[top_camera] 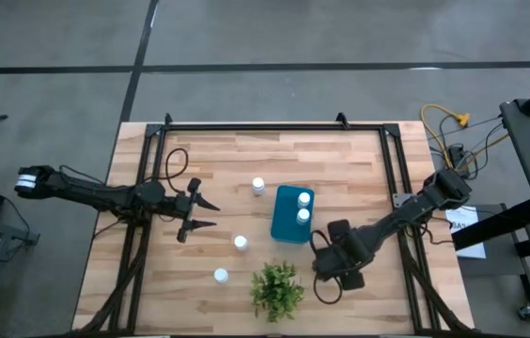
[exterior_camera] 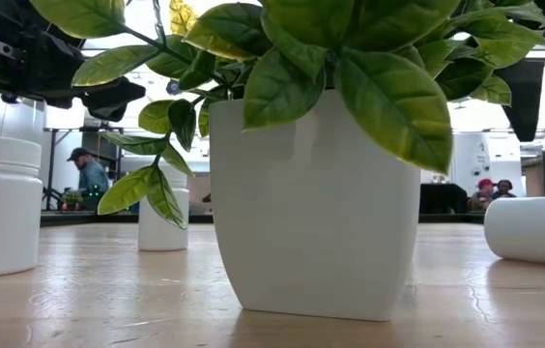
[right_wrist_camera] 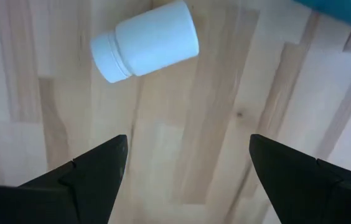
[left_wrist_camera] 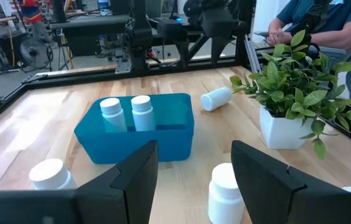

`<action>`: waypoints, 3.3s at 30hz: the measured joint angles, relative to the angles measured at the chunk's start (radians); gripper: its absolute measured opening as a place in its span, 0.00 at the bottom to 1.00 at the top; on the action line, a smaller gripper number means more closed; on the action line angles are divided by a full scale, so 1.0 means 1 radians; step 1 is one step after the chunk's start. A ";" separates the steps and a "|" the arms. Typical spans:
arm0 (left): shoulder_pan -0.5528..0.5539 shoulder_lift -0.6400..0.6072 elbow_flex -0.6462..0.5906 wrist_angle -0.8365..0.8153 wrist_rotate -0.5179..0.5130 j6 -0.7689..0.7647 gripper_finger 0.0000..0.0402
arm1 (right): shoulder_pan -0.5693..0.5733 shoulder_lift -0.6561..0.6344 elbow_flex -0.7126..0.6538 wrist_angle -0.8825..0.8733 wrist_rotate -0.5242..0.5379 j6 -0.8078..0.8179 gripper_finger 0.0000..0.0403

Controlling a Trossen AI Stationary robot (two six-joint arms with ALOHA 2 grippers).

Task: Pick and place pill bottles into a basket
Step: Put the white pill bottle into the blue bin

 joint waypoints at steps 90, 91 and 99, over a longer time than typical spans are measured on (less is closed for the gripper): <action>0.000 -0.019 0.004 0.026 -0.011 -0.027 0.47 | 0.095 0.081 -0.010 0.229 0.115 -1.566 0.81; 0.000 -0.019 0.004 0.026 -0.011 -0.027 0.47 | 0.095 0.081 -0.010 0.231 0.115 -1.575 0.81; 0.000 -0.019 0.003 0.025 -0.011 -0.027 0.47 | 0.095 0.082 -0.021 0.265 0.108 -1.593 0.81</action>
